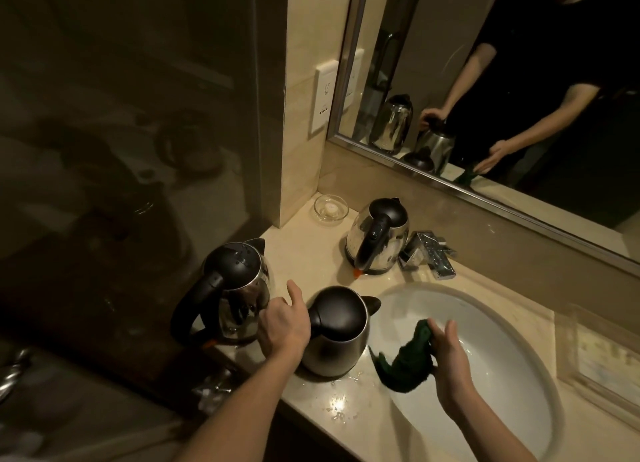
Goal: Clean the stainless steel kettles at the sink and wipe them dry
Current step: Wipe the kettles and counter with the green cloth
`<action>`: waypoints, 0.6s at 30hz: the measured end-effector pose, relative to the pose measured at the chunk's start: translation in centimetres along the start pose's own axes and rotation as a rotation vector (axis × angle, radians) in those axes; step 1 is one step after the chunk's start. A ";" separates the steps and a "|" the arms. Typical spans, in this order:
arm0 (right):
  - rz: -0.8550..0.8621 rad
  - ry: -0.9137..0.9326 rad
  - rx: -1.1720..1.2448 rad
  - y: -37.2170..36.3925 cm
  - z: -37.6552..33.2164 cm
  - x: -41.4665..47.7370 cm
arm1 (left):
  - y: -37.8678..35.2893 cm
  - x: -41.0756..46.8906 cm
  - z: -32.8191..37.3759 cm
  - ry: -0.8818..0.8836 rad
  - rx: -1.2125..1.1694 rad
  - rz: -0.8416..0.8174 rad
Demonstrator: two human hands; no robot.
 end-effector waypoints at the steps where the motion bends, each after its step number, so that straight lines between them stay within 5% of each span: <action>1: 0.010 -0.009 0.002 0.2 0.3 -0.1 | 0.1 -0.3 0.0 0.009 -0.031 0.035; 18: -0.177 -0.188 -0.122 -4.0 -1.2 4.4 | -1.1 1.2 1.9 0.303 -0.308 0.314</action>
Point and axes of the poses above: each hand's wrist, its own x-axis towards the middle knuckle, its own y-axis out of the back of the hand, z = x × y, the point moved 7 cm from there along x, towards the middle knuckle, and after that the axes turned 11 degrees about -z, right-handed, at the moved point
